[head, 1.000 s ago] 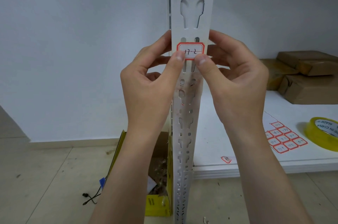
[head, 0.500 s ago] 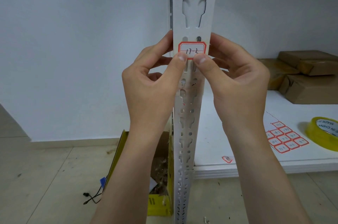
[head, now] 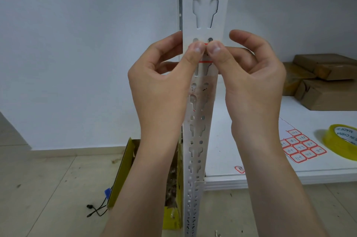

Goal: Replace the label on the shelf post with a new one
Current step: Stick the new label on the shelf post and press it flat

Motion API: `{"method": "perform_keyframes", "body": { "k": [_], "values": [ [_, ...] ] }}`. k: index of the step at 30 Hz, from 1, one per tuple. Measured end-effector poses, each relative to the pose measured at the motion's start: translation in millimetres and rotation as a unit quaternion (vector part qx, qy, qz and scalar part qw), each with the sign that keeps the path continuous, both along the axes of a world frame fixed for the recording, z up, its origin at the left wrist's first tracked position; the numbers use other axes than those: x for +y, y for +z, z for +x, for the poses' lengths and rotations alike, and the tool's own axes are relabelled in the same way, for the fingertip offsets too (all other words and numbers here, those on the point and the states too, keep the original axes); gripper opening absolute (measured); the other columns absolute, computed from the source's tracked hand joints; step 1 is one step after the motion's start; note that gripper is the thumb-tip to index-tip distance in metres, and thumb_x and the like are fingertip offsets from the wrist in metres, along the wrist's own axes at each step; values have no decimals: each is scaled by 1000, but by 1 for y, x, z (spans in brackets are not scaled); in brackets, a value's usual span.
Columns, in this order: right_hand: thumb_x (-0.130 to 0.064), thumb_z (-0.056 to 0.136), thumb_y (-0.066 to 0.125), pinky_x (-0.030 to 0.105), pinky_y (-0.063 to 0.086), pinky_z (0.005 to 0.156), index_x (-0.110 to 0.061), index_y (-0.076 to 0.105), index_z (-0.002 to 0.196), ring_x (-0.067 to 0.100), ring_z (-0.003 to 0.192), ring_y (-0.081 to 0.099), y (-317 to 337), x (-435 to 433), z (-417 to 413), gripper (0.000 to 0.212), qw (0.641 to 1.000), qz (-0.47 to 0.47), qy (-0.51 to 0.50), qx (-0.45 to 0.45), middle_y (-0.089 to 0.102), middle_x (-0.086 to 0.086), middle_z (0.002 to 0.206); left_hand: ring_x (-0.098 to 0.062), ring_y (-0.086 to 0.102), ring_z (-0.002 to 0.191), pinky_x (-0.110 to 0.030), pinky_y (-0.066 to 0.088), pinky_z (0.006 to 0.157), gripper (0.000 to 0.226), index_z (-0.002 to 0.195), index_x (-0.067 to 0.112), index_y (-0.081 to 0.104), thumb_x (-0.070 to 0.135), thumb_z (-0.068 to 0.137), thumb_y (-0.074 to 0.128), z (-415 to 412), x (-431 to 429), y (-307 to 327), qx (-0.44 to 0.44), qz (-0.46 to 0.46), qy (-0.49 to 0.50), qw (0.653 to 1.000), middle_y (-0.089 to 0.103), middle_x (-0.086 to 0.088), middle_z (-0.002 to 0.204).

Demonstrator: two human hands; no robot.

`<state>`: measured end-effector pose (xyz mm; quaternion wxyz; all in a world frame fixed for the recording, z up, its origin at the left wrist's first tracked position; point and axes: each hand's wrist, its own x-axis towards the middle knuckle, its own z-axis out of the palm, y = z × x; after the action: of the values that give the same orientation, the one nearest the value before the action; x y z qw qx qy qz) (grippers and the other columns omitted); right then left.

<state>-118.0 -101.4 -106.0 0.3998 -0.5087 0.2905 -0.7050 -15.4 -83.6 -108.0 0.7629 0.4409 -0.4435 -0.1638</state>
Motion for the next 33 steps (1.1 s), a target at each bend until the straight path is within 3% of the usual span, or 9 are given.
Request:
{"method": "perform_keyframes", "body": {
  "k": [7,11,16,24,27,33],
  "values": [
    [-27,88,83,4,52,66,-17,64,123,4,78,78,3,2,0,40,1000,9,-2,1,81,-8,87,-7,77,84,-19,62,73,36,122,20,77,33,89,80,-3,2,1,-10,8,20,1000,80,10,107],
    [-27,88,82,5,53,68,-19,63,122,5,80,78,3,1,-1,40,1000,14,13,-3,82,-8,87,7,74,83,-8,55,69,25,112,28,78,33,88,80,3,2,3,-8,16,16,1000,78,23,92],
    [-25,91,79,6,53,69,-20,63,119,8,82,78,2,0,-4,32,1000,10,29,-4,82,-6,88,12,72,75,-7,53,61,15,103,33,76,27,90,78,4,2,2,-1,3,-11,1000,75,29,73],
    [-13,93,76,24,61,86,-21,62,122,10,101,78,-8,-6,-8,33,998,-27,47,14,82,-4,100,0,75,100,-15,59,74,32,127,20,73,21,95,73,18,0,-4,-57,-20,-33,998,78,18,106],
    [-13,92,78,28,63,86,-21,62,123,14,103,77,-11,-7,-8,35,998,-38,38,26,82,-2,105,-5,75,103,-15,60,77,35,129,17,71,18,94,73,20,1,-6,-75,-30,-39,996,78,15,109],
    [-20,89,84,36,64,88,-19,63,125,16,98,77,-13,-7,-2,42,997,-48,-9,57,81,-4,108,2,73,100,-7,55,75,41,132,15,71,22,91,77,18,0,-7,-103,-32,-25,994,77,16,108]
  ]
}}
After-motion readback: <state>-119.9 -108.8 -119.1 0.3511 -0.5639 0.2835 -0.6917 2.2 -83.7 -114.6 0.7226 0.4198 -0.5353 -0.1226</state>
